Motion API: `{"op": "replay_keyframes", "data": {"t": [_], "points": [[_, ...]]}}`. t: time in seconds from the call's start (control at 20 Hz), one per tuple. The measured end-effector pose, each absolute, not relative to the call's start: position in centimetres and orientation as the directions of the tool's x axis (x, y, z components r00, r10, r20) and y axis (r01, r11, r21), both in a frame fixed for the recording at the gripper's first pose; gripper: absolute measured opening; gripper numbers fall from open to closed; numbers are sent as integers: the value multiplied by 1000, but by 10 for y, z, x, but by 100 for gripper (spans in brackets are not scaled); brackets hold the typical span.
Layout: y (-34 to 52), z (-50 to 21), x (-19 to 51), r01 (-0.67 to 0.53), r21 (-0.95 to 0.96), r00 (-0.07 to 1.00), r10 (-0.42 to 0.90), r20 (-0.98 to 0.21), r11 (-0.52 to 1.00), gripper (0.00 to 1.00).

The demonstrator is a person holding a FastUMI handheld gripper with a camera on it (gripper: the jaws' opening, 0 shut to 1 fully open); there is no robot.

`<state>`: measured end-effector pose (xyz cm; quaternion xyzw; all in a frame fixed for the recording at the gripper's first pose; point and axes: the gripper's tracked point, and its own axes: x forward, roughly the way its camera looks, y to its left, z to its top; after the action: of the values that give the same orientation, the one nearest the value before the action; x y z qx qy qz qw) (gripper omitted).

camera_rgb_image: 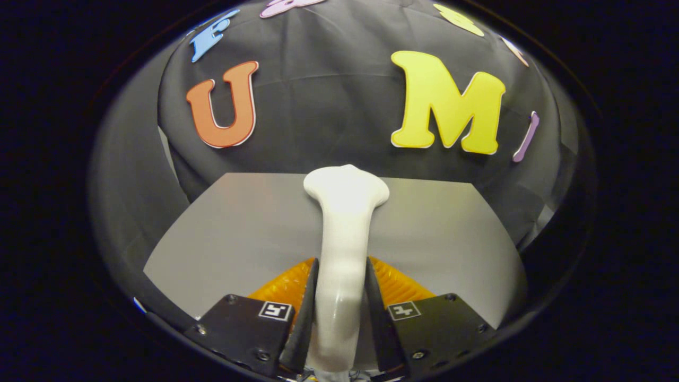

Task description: Iron the clothes twice with a garment steamer, once on the left side and once on the right side.

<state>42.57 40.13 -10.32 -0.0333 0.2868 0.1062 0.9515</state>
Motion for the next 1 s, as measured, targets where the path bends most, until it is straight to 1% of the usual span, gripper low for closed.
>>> {"op": "replay_keyframes", "data": {"t": [0.15, 0.2, 0.35, 0.45, 0.8, 1.0], "points": [[406, -102, 426, -234, 57, 796, 225, -563, 971, 41], [407, -102, 425, -235, 91, 794, 245, -556, 968, 39], [402, -82, 423, -258, 102, 822, 274, -499, 961, 34], [400, -64, 409, -281, 112, 838, 301, -455, 953, 34], [375, -5, 344, -367, 203, 839, 417, -349, 908, 33], [348, 41, 312, -394, 193, 873, 432, -228, 899, 33]]}}
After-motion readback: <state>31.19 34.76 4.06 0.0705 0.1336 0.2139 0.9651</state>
